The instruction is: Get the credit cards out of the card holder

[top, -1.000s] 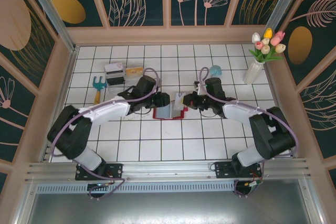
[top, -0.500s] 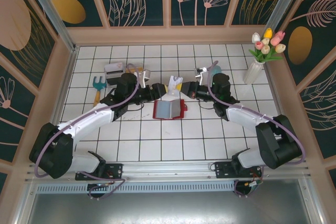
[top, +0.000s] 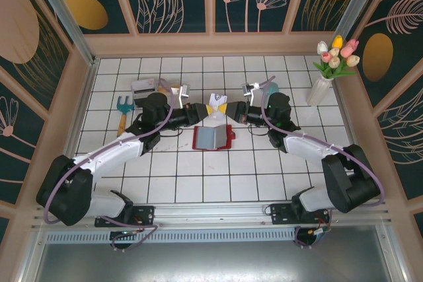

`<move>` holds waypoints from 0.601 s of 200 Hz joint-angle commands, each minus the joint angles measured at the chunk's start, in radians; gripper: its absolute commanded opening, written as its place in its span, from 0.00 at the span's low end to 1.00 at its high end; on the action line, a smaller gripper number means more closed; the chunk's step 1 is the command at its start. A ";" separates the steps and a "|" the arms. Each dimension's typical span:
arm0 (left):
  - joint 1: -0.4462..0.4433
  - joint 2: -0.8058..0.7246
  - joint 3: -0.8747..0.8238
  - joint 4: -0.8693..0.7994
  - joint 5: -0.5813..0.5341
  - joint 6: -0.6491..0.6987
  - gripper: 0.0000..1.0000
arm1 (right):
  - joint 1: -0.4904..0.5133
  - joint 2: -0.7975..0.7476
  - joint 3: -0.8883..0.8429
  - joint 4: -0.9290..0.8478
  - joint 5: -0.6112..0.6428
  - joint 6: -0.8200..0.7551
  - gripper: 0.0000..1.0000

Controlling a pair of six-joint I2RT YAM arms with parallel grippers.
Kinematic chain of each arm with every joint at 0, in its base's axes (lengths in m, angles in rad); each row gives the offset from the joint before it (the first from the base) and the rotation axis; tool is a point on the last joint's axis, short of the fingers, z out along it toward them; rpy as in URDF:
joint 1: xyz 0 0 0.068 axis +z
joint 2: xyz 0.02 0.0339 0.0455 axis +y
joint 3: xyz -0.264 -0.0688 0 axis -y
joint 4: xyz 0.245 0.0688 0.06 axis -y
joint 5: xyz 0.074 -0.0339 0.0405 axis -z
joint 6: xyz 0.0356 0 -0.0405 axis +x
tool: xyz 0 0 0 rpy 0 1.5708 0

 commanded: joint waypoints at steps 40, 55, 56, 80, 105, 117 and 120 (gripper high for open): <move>-0.003 -0.025 -0.018 0.137 0.060 -0.032 0.11 | 0.003 0.017 0.011 0.104 -0.007 0.050 0.10; -0.003 -0.030 -0.001 0.090 0.042 0.015 0.06 | -0.002 0.016 0.014 0.034 0.008 0.028 0.18; -0.003 -0.030 0.001 0.085 0.040 0.021 0.06 | -0.002 0.016 0.015 0.027 0.010 0.028 0.18; -0.001 -0.036 0.084 -0.140 -0.049 0.204 0.00 | -0.029 0.009 0.012 -0.084 0.041 -0.001 0.35; 0.001 -0.008 0.223 -0.447 -0.259 0.433 0.00 | -0.053 -0.025 -0.002 -0.167 0.095 -0.040 0.56; 0.003 0.014 0.304 -0.557 -0.360 0.530 0.00 | -0.064 -0.044 -0.006 -0.209 0.120 -0.066 0.63; 0.004 0.017 0.321 -0.578 -0.382 0.553 0.00 | -0.065 -0.048 -0.008 -0.219 0.126 -0.072 0.65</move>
